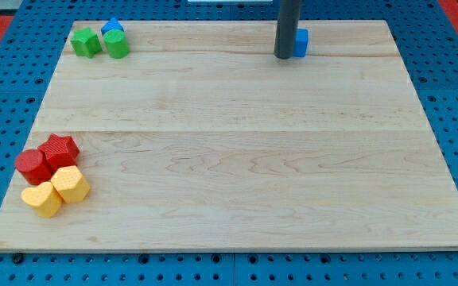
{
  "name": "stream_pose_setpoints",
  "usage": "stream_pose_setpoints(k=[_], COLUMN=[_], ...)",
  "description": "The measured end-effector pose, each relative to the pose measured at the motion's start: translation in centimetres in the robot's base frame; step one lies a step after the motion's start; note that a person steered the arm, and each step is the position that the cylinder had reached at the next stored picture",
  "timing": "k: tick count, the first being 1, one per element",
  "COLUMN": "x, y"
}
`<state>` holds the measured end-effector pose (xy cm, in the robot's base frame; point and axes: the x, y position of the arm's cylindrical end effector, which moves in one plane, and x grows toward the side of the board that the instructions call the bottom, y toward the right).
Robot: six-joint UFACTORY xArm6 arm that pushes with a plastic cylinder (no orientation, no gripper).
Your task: Place blue triangle below blue cube
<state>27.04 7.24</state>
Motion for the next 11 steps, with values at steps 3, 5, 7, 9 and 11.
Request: stream_pose_setpoints(k=[3, 5, 7, 9, 11], x=[-7.8, -7.8, -7.9, -7.9, -7.6], y=[-10.8, -19.3, -24.4, -32.4, -37.5])
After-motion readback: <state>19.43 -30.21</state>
